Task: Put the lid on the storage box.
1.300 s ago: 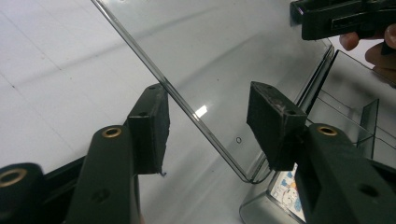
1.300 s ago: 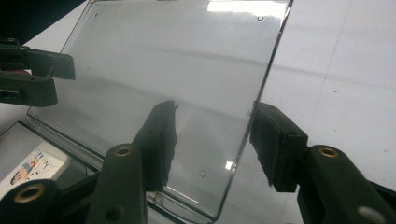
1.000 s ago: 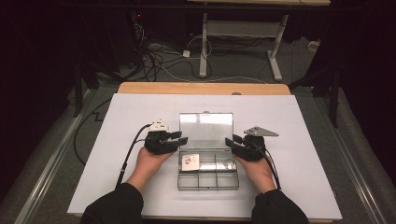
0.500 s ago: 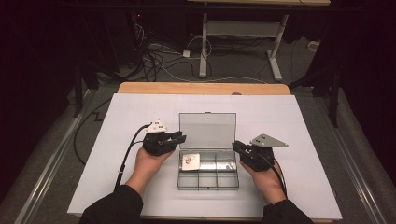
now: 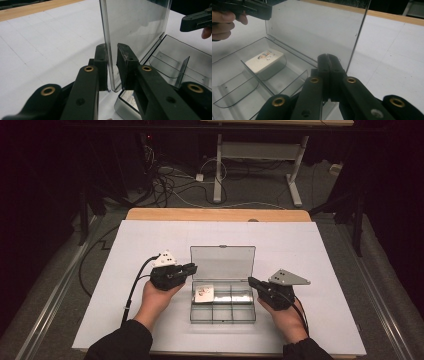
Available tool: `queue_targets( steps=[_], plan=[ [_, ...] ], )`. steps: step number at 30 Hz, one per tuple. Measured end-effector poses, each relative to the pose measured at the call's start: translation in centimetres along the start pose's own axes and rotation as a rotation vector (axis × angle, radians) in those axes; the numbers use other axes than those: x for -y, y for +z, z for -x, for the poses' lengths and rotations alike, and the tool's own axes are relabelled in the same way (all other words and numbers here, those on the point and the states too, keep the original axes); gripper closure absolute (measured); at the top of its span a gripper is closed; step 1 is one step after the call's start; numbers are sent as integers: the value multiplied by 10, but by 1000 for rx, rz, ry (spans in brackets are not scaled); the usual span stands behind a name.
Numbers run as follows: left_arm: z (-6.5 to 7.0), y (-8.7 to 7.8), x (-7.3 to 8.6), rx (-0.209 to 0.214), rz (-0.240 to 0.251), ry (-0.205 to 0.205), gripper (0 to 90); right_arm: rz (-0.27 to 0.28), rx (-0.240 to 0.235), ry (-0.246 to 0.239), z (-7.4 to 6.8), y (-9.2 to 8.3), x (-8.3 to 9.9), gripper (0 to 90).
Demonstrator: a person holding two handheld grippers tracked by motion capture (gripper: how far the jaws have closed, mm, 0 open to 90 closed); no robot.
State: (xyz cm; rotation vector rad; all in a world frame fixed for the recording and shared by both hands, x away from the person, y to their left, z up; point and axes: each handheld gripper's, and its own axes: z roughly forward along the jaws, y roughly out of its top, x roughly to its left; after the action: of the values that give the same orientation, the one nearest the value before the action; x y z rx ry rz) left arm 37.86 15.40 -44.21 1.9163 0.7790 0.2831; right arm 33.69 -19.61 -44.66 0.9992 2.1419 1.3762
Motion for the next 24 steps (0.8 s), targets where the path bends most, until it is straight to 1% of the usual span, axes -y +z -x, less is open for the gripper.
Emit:
queue_targets(
  steps=[8,17,24],
  plan=[
    [7,-6,1,-2,-1,25,768,7,-11,-26,-3,-6,-1,900],
    [14,-12,2,-8,-5,53,755,0,-34,-37,-9,-9,0,900],
    [15,-16,3,-3,3,45,754,-14,-52,-41,-12,-10,2,900]
  ],
)
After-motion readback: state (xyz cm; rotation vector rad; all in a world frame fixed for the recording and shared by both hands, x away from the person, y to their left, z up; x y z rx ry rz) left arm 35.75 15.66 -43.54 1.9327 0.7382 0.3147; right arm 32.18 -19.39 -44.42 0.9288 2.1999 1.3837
